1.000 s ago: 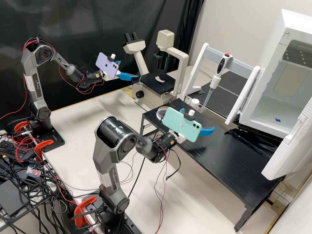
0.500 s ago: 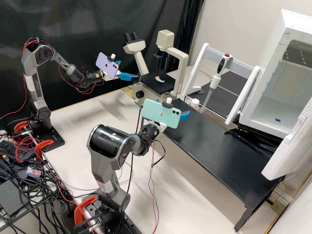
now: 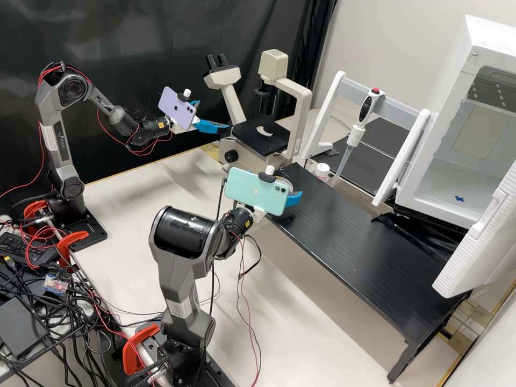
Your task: Move the petri dish to the incubator
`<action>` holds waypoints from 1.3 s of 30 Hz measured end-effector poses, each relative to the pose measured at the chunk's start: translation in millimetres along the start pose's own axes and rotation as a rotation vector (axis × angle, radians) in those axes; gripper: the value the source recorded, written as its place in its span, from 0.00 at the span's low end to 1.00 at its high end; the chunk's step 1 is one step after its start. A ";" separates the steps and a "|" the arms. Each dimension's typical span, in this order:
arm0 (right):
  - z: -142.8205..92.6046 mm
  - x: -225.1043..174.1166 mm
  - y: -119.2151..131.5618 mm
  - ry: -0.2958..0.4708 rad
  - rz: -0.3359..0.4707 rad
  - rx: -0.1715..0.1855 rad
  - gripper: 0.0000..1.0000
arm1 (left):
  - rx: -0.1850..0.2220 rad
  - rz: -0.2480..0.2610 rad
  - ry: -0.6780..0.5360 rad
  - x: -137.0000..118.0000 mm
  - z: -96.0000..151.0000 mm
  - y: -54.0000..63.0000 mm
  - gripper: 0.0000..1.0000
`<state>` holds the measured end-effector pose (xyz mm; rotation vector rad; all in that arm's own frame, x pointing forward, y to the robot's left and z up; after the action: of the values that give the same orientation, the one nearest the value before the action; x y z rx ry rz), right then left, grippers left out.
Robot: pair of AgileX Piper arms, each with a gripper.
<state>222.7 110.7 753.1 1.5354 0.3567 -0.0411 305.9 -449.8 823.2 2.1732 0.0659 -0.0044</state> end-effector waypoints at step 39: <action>13.5 10.1 -18.4 -0.056 -0.061 -0.017 1.00 | 0.000 0.000 0.000 0.0 0.0 0.0 1.00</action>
<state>230.4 98.5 732.7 1.5038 0.3578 -0.1283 305.9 -449.8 823.2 2.1732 0.0659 -0.0044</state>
